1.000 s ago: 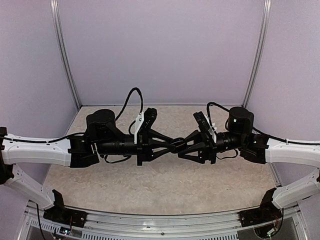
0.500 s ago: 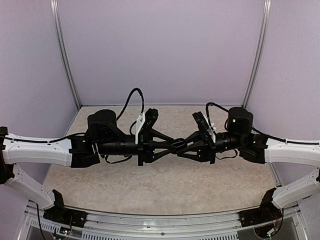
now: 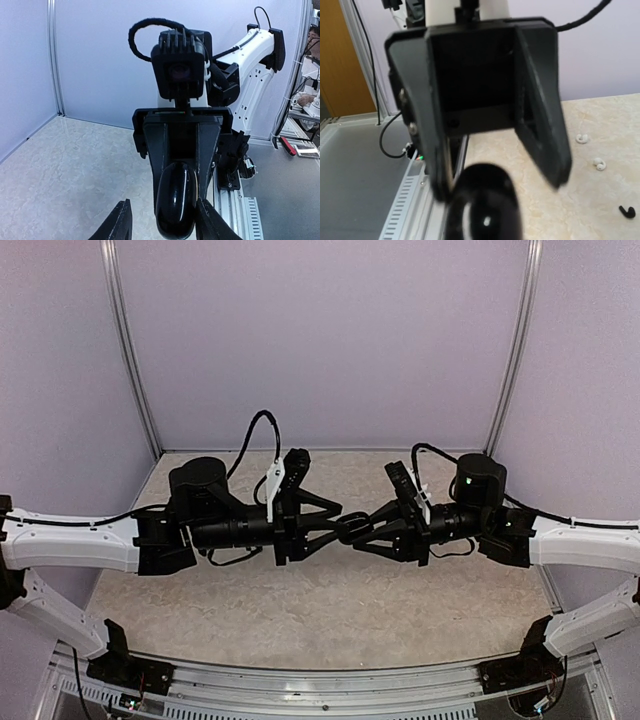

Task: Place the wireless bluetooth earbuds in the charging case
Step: Pass from the left arm to the right, then open the charging case.

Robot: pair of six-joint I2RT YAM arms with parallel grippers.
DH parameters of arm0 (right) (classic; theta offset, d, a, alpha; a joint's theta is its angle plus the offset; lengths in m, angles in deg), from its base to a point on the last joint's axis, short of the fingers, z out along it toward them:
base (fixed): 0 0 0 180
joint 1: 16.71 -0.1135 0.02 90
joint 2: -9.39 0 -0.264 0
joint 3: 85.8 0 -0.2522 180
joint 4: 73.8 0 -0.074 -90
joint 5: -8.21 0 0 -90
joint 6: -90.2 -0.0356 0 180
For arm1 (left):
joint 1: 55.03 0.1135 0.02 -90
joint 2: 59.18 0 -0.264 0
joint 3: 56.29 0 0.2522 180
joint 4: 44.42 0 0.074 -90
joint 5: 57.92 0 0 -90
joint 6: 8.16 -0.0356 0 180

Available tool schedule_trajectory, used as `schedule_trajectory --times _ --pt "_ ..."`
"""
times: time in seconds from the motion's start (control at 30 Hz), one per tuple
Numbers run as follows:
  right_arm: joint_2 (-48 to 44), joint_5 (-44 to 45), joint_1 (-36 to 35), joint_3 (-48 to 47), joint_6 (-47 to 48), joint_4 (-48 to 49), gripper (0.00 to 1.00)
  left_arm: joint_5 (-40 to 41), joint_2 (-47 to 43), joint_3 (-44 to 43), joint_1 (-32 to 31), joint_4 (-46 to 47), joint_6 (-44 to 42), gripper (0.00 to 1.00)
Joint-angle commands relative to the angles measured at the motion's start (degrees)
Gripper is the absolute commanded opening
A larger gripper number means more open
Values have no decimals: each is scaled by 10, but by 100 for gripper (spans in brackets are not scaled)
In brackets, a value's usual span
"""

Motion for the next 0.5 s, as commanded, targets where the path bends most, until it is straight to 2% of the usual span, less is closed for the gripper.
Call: schedule_trajectory --times 0.0,0.27,0.47 --pt "0 -10 -11 -10 12 -1 5 44 -34 6 15 50 12 45" --pt "-5 -9 -13 -8 11 3 4 75 -43 13 20 43 11 47" --pt "-4 11 -13 -11 4 -2 3 -6 -58 29 11 54 -10 65"
